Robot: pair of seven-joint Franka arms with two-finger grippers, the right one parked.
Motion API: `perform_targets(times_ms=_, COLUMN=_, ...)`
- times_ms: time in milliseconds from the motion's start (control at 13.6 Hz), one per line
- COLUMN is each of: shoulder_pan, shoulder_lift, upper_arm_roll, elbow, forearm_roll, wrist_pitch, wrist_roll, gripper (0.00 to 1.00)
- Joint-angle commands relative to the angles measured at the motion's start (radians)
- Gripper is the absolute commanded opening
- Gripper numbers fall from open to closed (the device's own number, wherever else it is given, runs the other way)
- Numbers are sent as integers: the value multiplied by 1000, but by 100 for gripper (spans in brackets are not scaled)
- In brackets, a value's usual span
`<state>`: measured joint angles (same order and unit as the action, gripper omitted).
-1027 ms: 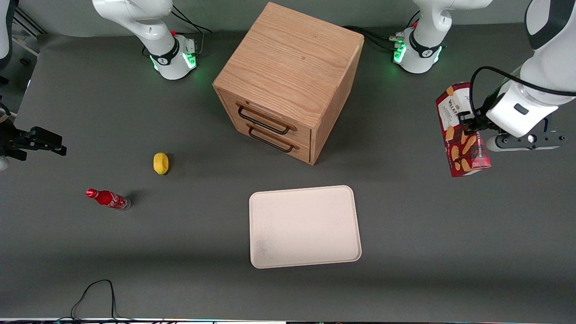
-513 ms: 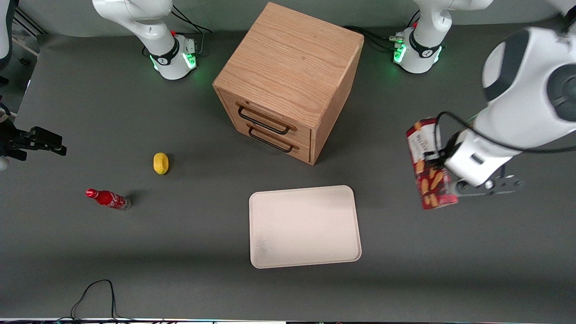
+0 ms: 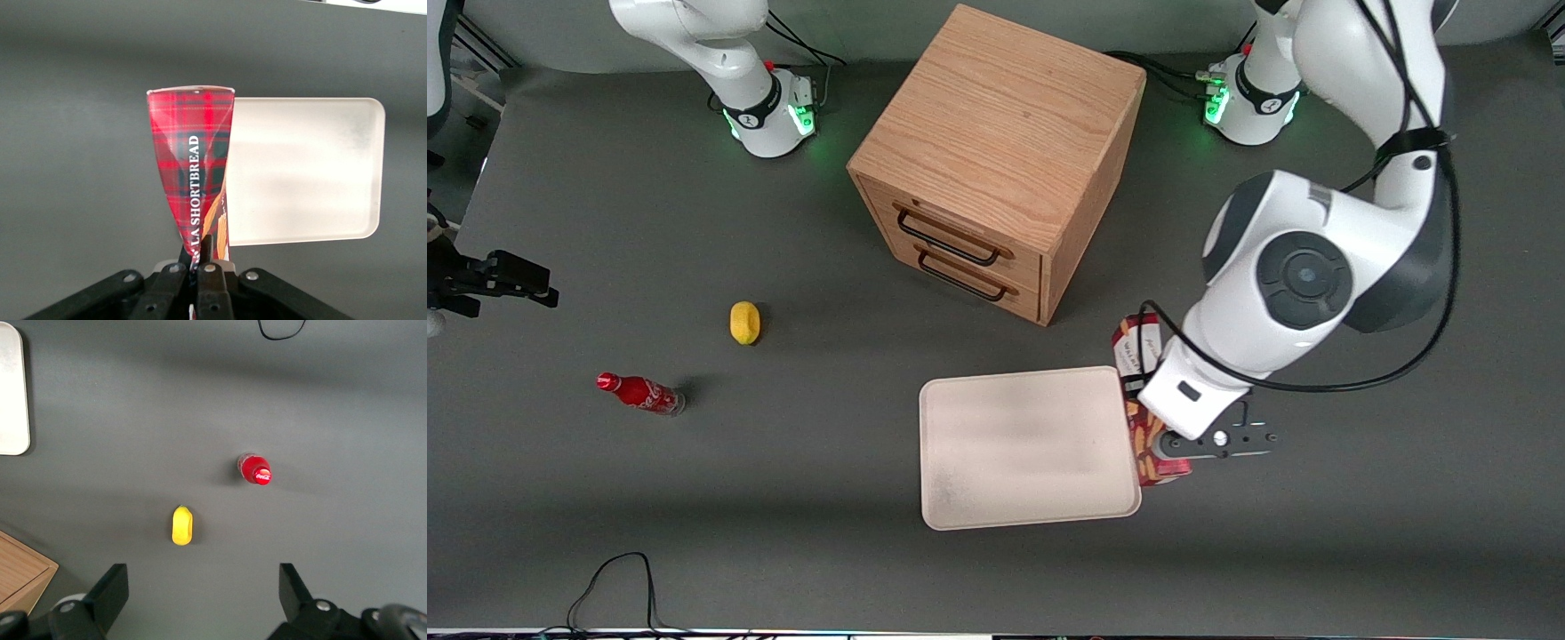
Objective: Place red cookie box on tray
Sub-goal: 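Lower the held cookie box into the white tray along its rim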
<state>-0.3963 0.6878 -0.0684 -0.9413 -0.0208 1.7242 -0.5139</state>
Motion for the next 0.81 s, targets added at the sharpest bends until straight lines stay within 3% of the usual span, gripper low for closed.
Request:
perform_targets(times_ms=0, shoulder_pan=-16, shoulder_lift=18, upper_arm_roll=18, elbow=44, forearm_roll=10, wrist_pitch=4, wrist_roll=-18, gripper=0)
perform_targets(times_ms=367, shoulder_pan=-18, shoulder_lift=50, upper_arm_roll=16, elbow=-147, forearm_roll=31, wrist_pitch=224, wrist_roll=-14, gripper=0)
perform_targets(times_ms=733, shoulder_pan=-19, shoulder_lift=150, upper_arm_roll=16, elbow=-172, forearm_roll=79, wrist_pitch=297, wrist_roll=-11, gripper=0)
